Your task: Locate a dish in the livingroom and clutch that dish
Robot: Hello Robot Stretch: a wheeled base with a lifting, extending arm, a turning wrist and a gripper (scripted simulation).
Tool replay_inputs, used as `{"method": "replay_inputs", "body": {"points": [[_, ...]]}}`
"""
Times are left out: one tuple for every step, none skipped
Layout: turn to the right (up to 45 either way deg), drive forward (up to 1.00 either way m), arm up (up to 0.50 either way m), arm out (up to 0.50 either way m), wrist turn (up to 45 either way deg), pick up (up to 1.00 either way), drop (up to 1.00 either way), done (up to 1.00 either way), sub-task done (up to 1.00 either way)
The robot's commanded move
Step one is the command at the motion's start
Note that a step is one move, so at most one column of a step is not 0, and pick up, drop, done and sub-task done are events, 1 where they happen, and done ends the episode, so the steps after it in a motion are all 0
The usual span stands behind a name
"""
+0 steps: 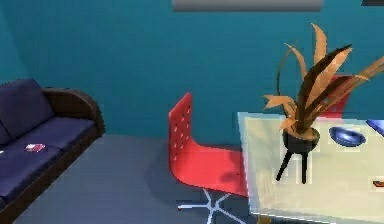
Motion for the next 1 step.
{"method": "replay_inputs", "body": {"points": [[45.0, 0.00, 0.00, 0.00, 0.0, 0.00, 0.00, 0.00, 0.00]]}}
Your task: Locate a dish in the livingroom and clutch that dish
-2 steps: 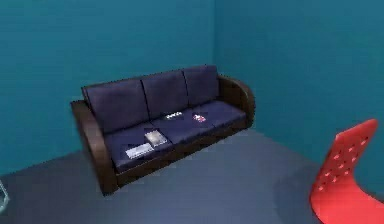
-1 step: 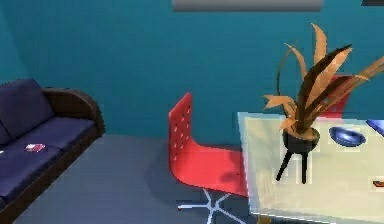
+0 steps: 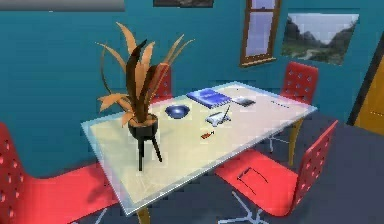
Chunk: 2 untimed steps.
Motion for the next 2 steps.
{"method": "replay_inputs", "body": {"points": [[9.0, 0.00, 0.00, 0.00, 0.0, 0.00, 0.00, 0.00, 0.00], [0.0, 0.65, 0.00, 0.00, 0.0, 0.00, 0.00, 0.00, 0.00]]}}
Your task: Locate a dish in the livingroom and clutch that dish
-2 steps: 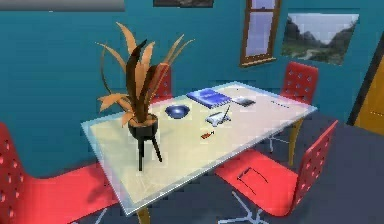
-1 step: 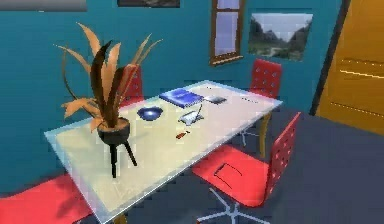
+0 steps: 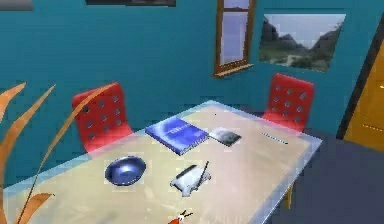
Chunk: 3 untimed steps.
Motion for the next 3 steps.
{"method": "replay_inputs", "body": {"points": [[-45.0, 0.00, 0.00, 0.00, 0.0, 0.00, 0.00, 0.00, 0.00], [-45.0, 0.00, 0.00, 0.00, 0.0, 0.00, 0.00, 0.00, 0.00], [-18.0, 0.00, 0.00, 0.00, 0.0, 0.00, 0.00, 0.00, 0.00]]}}
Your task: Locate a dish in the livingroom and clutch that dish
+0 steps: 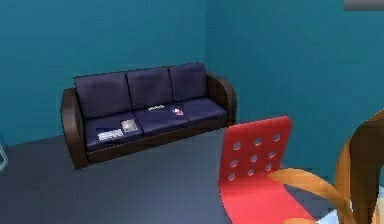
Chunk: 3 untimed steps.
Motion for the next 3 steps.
{"method": "replay_inputs", "body": {"points": [[0.0, 0.00, 0.50, 0.00, 0.0, 0.00, 0.00, 0.00, 0.00], [0.0, 0.00, 0.32, 0.00, 0.0, 0.00, 0.00, 0.00, 0.00], [0.0, 0.00, 0.00, 0.46, 0.0, 0.00, 0.00, 0.00, 0.00]]}}
